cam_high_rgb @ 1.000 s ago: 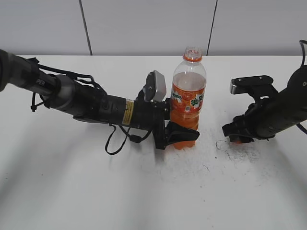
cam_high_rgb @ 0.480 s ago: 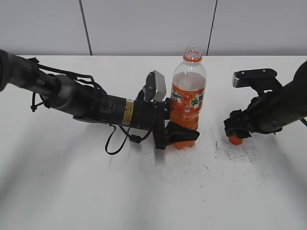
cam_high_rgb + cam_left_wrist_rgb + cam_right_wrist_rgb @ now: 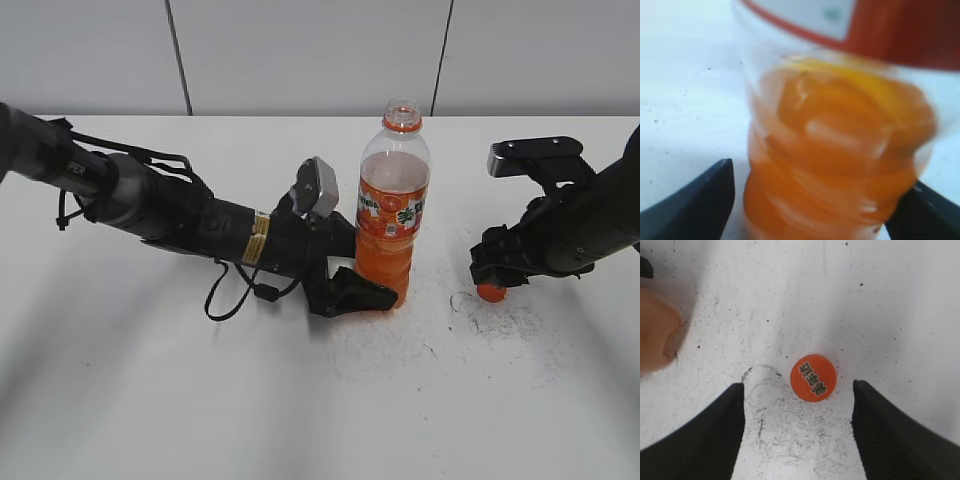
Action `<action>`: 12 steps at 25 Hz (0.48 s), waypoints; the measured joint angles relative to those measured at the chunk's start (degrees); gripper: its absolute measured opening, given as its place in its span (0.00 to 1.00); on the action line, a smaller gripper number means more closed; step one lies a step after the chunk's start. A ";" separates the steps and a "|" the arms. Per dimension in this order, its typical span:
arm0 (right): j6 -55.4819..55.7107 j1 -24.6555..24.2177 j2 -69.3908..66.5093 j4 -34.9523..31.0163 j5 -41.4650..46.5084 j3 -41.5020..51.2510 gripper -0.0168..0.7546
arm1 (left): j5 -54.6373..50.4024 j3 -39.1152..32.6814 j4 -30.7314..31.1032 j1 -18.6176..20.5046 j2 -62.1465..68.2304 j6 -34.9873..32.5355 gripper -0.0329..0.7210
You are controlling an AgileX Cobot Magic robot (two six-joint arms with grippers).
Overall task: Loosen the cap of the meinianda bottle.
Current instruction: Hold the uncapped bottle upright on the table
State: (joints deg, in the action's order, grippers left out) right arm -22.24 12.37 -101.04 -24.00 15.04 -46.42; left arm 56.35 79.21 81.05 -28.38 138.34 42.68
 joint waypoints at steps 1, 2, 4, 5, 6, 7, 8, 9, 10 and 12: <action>0.00 0.00 0.00 0.00 0.02 0.00 0.66 | 0.00 0.00 1.09 0.40 0.00 1.02 0.96; 0.00 0.00 0.00 0.00 0.07 0.00 0.66 | 0.00 0.00 2.25 0.84 0.00 1.88 0.96; 0.00 0.00 0.00 0.00 0.07 0.00 0.66 | 0.10 0.00 4.24 1.55 0.00 3.23 0.96; 0.00 0.00 0.00 0.00 0.10 0.00 0.66 | 0.20 0.00 5.17 1.96 0.00 3.66 0.96; 0.00 0.00 0.00 0.00 0.10 0.00 0.66 | 0.40 0.00 5.71 2.37 0.00 4.10 0.96; 0.00 0.00 0.00 0.00 0.10 0.00 0.66 | 0.66 0.00 6.28 2.65 0.00 4.39 0.96; 0.00 0.00 0.07 0.00 0.10 0.00 0.66 | 0.99 0.00 6.77 3.05 0.00 4.79 0.96; 0.00 0.00 0.13 0.00 0.14 0.00 0.66 | 1.14 0.00 7.36 3.42 -0.11 5.25 0.96; 0.00 0.00 0.13 0.00 0.14 0.00 0.66 | 1.14 0.00 7.97 3.75 -0.42 5.64 0.95; 0.00 0.00 0.13 0.00 0.21 0.00 0.66 | 0.18 -0.49 9.47 4.39 -1.43 6.06 0.95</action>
State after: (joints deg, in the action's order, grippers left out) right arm -22.24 12.37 -100.90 -24.00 15.25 -46.42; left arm 56.52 78.72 90.52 -23.99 136.91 48.74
